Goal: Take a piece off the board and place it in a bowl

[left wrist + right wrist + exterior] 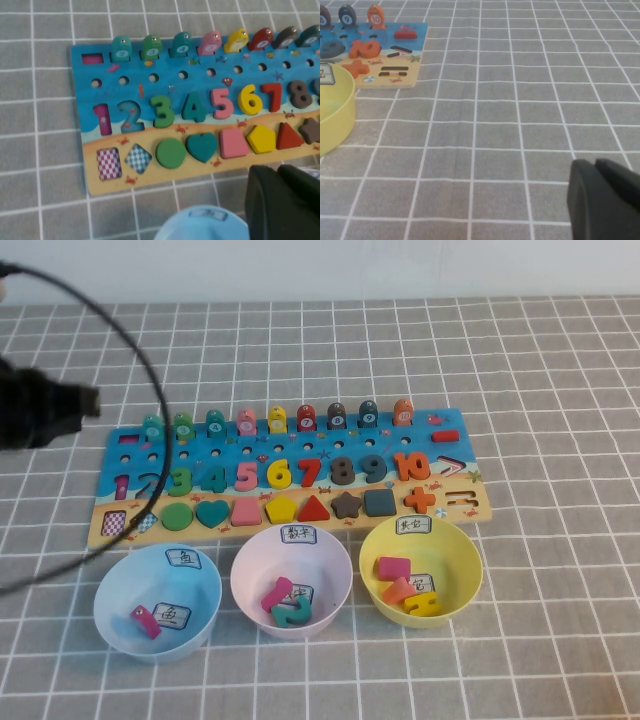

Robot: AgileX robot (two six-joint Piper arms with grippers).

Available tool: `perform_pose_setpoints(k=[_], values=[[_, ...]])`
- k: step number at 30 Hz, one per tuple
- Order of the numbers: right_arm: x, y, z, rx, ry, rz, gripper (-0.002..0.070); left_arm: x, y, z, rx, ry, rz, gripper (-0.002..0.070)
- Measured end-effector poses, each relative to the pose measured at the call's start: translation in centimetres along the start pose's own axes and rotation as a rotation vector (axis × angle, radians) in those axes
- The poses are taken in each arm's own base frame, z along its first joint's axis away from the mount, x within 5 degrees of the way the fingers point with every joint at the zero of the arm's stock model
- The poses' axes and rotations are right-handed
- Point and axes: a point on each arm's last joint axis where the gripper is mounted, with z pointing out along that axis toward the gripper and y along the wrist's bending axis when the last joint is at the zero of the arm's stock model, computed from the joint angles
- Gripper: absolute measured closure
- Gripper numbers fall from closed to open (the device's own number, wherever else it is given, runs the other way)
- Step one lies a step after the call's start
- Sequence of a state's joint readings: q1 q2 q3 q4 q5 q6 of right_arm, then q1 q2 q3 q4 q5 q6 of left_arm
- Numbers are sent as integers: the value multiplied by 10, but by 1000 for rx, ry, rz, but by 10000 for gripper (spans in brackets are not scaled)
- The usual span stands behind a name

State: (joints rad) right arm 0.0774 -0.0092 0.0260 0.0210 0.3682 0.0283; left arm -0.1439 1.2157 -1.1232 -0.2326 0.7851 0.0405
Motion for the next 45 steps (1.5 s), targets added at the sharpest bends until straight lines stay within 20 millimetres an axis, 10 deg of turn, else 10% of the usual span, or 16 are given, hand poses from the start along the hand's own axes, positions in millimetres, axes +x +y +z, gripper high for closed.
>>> perform_pose_setpoints(k=[10, 20, 37, 45], values=[[0, 0, 0, 0, 0, 0, 694, -63, 5, 78, -20, 185, 27, 676], [0, 0, 0, 0, 0, 0, 694, -82, 19, 147, -74, 331, 50, 676], [0, 0, 0, 0, -2, 0, 694, -98, 35, 220, -138, 386, 91, 676], [0, 0, 0, 0, -4, 0, 694, -96, 35, 224, -125, 392, 122, 645]])
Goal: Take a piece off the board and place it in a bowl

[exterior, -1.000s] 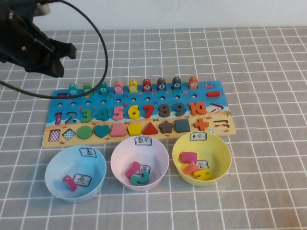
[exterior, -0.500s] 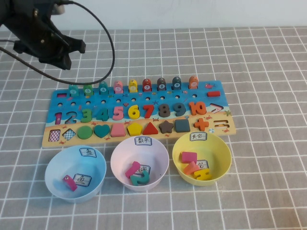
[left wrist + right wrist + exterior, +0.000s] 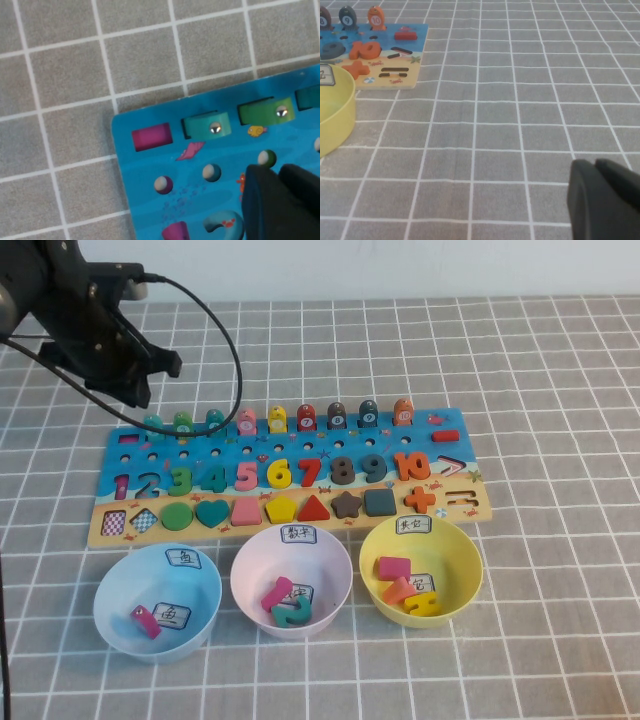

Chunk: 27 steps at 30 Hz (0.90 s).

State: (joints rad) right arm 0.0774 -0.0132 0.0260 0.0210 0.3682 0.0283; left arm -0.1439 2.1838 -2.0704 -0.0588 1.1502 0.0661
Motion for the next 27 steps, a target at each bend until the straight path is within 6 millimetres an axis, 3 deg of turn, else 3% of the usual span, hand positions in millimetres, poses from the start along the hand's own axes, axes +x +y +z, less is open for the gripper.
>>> perform_pose_setpoints(k=[7, 9, 27], values=[[0, 0, 0, 0, 0, 0, 694, 0, 0, 0, 10, -2, -5, 454], [0, 0, 0, 0, 0, 0, 694, 0, 0, 0, 10, -1, -20, 427], [0, 0, 0, 0, 0, 0, 694, -4, 8, 27, 25, 23, -108, 405]])
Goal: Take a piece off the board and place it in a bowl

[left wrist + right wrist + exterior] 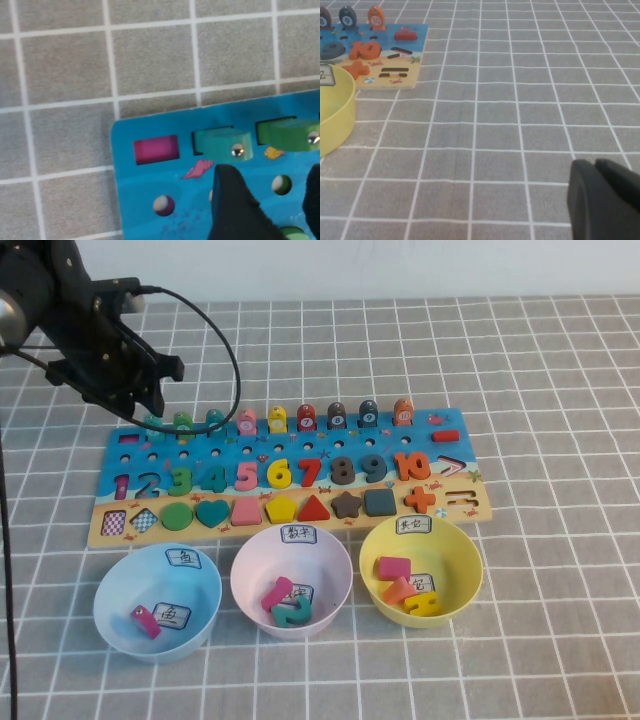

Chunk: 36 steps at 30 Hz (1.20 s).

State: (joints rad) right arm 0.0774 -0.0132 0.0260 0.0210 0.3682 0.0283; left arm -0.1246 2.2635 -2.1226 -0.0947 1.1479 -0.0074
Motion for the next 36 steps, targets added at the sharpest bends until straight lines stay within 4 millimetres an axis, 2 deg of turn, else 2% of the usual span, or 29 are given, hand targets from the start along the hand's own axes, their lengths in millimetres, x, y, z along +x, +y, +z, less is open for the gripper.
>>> perform_pose_setpoints(k=[12, 36], values=[[0, 0, 0, 0, 0, 0, 694, -2, 1, 6, 5, -9, -6, 405], [0, 0, 0, 0, 0, 0, 694, -1, 5, 33, -13, 1, -2, 405]])
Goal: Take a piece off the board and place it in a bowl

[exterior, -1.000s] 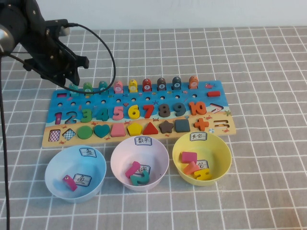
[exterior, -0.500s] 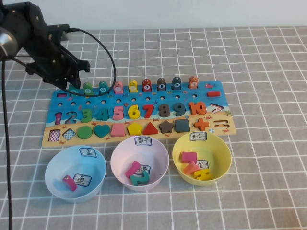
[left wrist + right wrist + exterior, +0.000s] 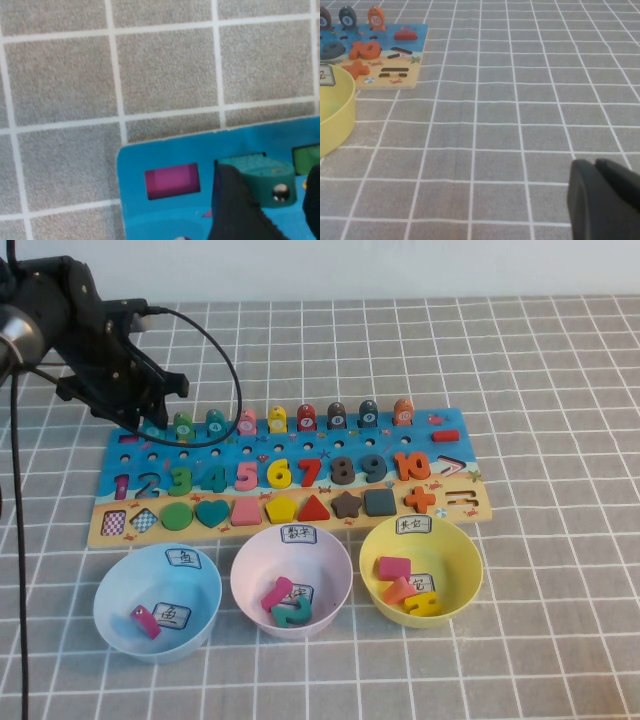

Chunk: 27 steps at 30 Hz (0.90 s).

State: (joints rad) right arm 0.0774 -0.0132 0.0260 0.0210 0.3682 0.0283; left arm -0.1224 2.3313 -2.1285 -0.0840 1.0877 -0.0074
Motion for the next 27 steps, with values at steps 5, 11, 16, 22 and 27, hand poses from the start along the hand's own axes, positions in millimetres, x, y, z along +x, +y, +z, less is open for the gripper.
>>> perform_pose_setpoints(k=[5, 11, 16, 22, 27], values=[[0, 0, 0, 0, 0, 0, 694, -1, 0, 1, -4, -6, 2, 405], [0, 0, 0, 0, 0, 0, 694, 0, 1, 8, -4, -7, 1, 405], [0, 0, 0, 0, 0, 0, 694, -2, 1, 11, -4, -20, 1, 405], [0, 0, 0, 0, 0, 0, 694, -2, 1, 11, -4, -25, 1, 405], [0, 0, 0, 0, 0, 0, 694, -2, 1, 11, -4, -28, 1, 405]])
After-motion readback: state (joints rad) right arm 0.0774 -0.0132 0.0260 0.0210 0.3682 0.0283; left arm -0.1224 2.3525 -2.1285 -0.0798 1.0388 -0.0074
